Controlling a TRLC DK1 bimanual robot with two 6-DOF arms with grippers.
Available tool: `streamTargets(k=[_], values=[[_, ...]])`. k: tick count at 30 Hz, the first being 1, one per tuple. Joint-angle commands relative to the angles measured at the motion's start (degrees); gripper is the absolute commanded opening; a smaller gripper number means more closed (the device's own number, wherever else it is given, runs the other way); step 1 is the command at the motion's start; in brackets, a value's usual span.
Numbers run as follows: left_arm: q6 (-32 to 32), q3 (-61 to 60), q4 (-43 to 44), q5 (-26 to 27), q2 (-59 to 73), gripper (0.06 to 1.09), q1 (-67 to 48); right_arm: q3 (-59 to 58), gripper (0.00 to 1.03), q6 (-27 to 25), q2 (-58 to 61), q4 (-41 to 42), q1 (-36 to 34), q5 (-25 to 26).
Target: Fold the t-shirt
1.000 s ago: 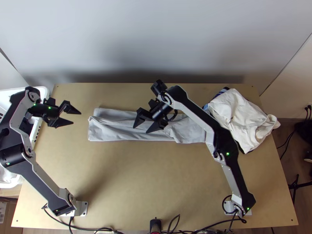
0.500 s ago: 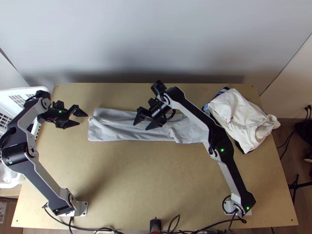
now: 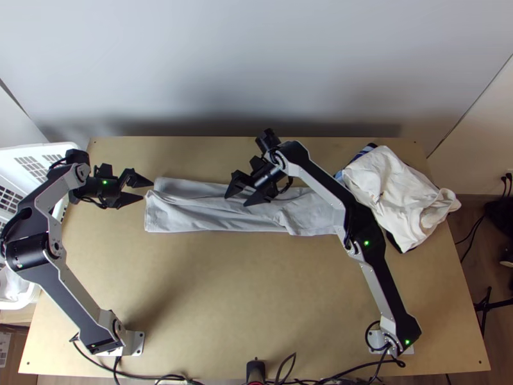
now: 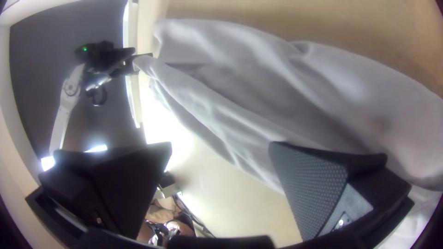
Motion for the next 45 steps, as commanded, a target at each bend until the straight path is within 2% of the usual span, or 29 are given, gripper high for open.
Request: streamTargets(k=[1, 6, 10, 18, 24, 26, 28, 32, 36, 45], values=[[1.56, -0.22, -3.49, 5.18, -0.16, 1.04, 2.62, -0.72, 0.98, -0.08, 0.58, 0.50, -0.88, 0.50], [10.09, -0.57, -13.86, 11.24, -3.50, 1.04, 6.57, -1.08, 0.98, -0.08, 1.46, 0.50, -0.97, 0.67], [14.84, -2.50, -17.20, 12.03, -6.13, 1.04, 8.50, -1.08, 0.98, -0.08, 2.25, 0.67, -0.79, 0.76], [16.15, -3.82, -17.81, 12.21, -6.84, 1.04, 8.94, -0.81, 0.98, -0.08, 2.25, 1.55, -0.62, 1.64], [19.49, -6.54, -18.08, 12.30, -6.84, 1.04, 6.75, -0.90, 0.98, -0.17, 1.72, 1.55, -1.23, 1.73], [20.02, -7.51, -17.29, 11.15, -6.57, 1.04, 5.43, -1.08, 0.98, -0.17, 1.72, 1.55, -1.23, 1.73], [20.02, -8.48, -15.09, 7.46, -6.13, 1.04, 3.41, -1.08, 0.98, -0.17, 1.64, 1.55, -1.14, 1.73], [19.58, -9.62, -9.38, 3.42, -5.52, 1.04, 1.39, -0.99, 0.98, -0.17, 1.11, 1.55, -1.06, 1.73], [18.18, -9.18, -4.37, 0.96, -3.94, 1.04, 0.68, -1.16, 0.98, -0.61, 0.84, 1.55, -1.14, 1.73], [18.35, -3.91, -3.14, -3.35, -0.77, 1.04, 3.23, -2.13, 0.98, -1.05, 0.49, 1.55, -1.67, 1.73]])
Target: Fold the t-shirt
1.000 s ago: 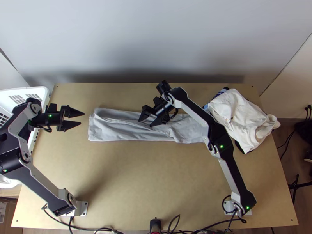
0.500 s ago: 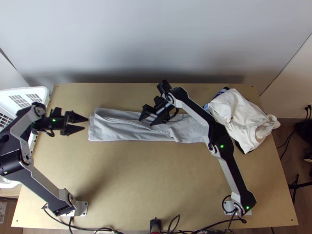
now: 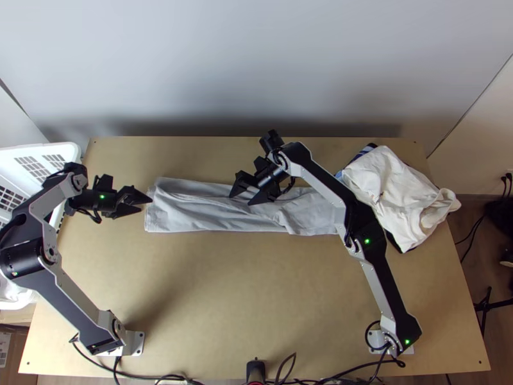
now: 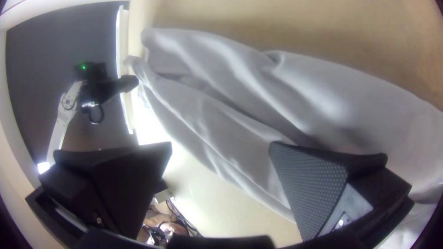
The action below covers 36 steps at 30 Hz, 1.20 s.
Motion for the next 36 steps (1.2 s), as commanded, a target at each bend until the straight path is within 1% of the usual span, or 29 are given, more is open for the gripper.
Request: streamTargets(k=[1, 6, 13, 14, 17, 18, 21, 23, 24, 26, 31, 36], values=[[-0.18, 2.52, 2.04, -2.85, 2.49, 1.04, 0.94, -0.45, 0.98, -0.20, -0.12, 0.00, -0.34, 0.00], [-1.33, 3.13, 2.57, -2.23, 3.72, 1.03, -0.65, -0.62, 0.98, -0.20, -0.21, 0.00, -0.07, 0.00], [-5.02, 3.31, 2.57, 3.13, 4.24, 1.03, -5.13, -0.45, 0.98, -0.20, -0.21, 0.00, -0.43, 0.00], [-5.46, 3.31, 2.57, 3.57, 4.16, 1.01, -5.92, -0.45, 0.98, -0.20, -0.21, 0.00, -0.43, 0.00], [-8.36, 3.31, 2.57, 5.68, 4.16, 0.82, -8.29, -0.27, 0.98, -0.20, -0.21, 0.00, -0.43, 0.00], [-9.41, 3.31, 2.48, 6.03, 4.16, 0.74, -9.17, -0.18, 0.98, -0.20, -0.21, 0.00, -0.43, 0.00], [-13.28, 3.22, 2.66, 8.58, 4.16, 0.41, -11.28, 0.08, 0.98, -0.11, -0.21, 0.00, -0.43, -0.09], [-14.86, 2.87, 3.71, 8.58, 3.89, 0.16, -12.42, 0.17, 0.98, -0.11, -0.21, 0.00, -0.43, 0.00], [-16.18, 2.17, 5.30, 8.67, 3.37, 0.09, -12.69, 0.17, 0.98, -0.11, -0.29, 0.00, -0.43, -0.09], [-18.90, 0.76, 9.08, 8.67, 2.49, 0.10, -12.69, 0.26, 0.98, -0.02, -0.73, 0.00, -0.60, -0.09], [-19.96, 0.32, 9.08, 9.90, 1.61, 0.10, -11.90, 1.40, 0.98, 1.91, -5.57, 0.00, -0.43, -1.05], [-21.28, -0.21, 9.08, 10.07, 0.38, 0.10, -11.63, 2.80, 0.98, 2.53, -7.24, 0.44, 3.00, -1.76]])
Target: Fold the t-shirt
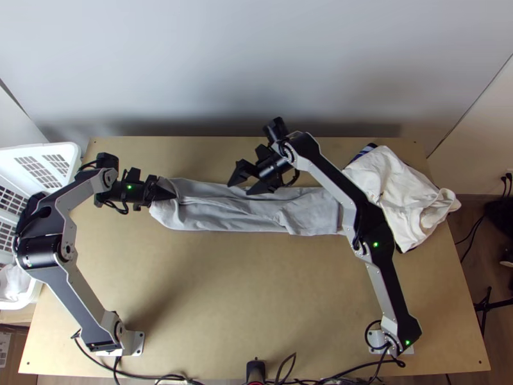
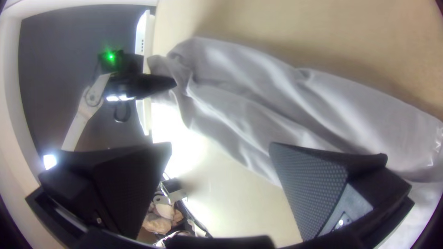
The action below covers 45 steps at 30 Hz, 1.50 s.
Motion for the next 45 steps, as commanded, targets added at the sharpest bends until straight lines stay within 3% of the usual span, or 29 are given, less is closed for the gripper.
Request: streamTargets(k=[1, 9, 19, 26, 34, 45], values=[[-2.86, -0.88, 0.86, 0.65, -1.53, 0.10, -0.07, 1.25, 0.98, 1.00, -1.97, 0.53, 3.44, -0.84], [-5.32, -0.44, 0.86, 1.00, -3.28, 0.10, 1.07, 1.25, 0.98, 1.61, 4.10, 2.11, 5.11, -0.84], [-9.36, 0.00, 1.74, 2.76, -8.29, 0.10, 0.90, 1.69, 0.98, 2.32, 7.70, 4.13, 2.39, -0.49], [-13.23, 0.61, 3.49, 2.76, -12.60, 0.10, -2.18, -2.00, 0.98, 3.72, -6.36, 1.85, 0.37, -0.66], [-17.88, 2.81, 5.96, 2.67, -14.09, 0.10, -8.95, -3.85, 0.98, 6.01, -19.28, 0.26, -6.49, -0.66], [-32.21, 9.14, 18.70, 1.88, -13.30, 0.10, -20.64, -28.63, 0.98, 5.92, -30.00, 8.00, -13.08, 1.01]])
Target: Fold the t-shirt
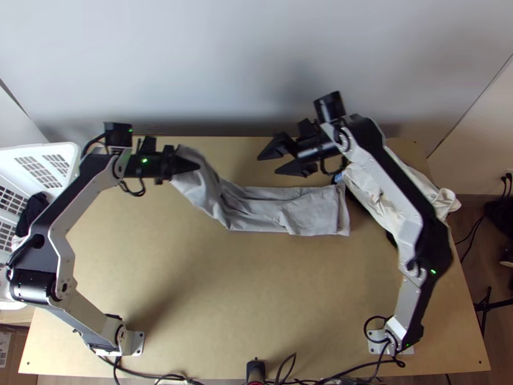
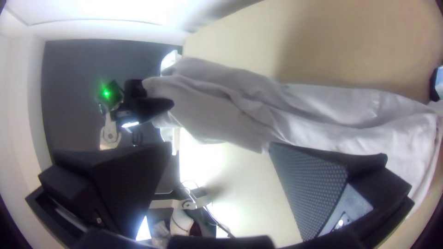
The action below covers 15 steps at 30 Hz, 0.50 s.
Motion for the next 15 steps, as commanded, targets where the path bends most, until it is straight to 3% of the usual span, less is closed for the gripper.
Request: streamTargets(k=[1, 15], values=[[-8.00, 3.54, 7.60, -0.96, 0.97, 0.10, -8.27, -13.31, 0.98, 0.87, -7.06, 4.50, -4.98, 1.25], [-13.80, 9.96, 13.40, -3.33, 8.18, 0.10, -22.16, -28.08, 0.98, 0.96, -16.81, 8.98, -17.46, 1.78]])
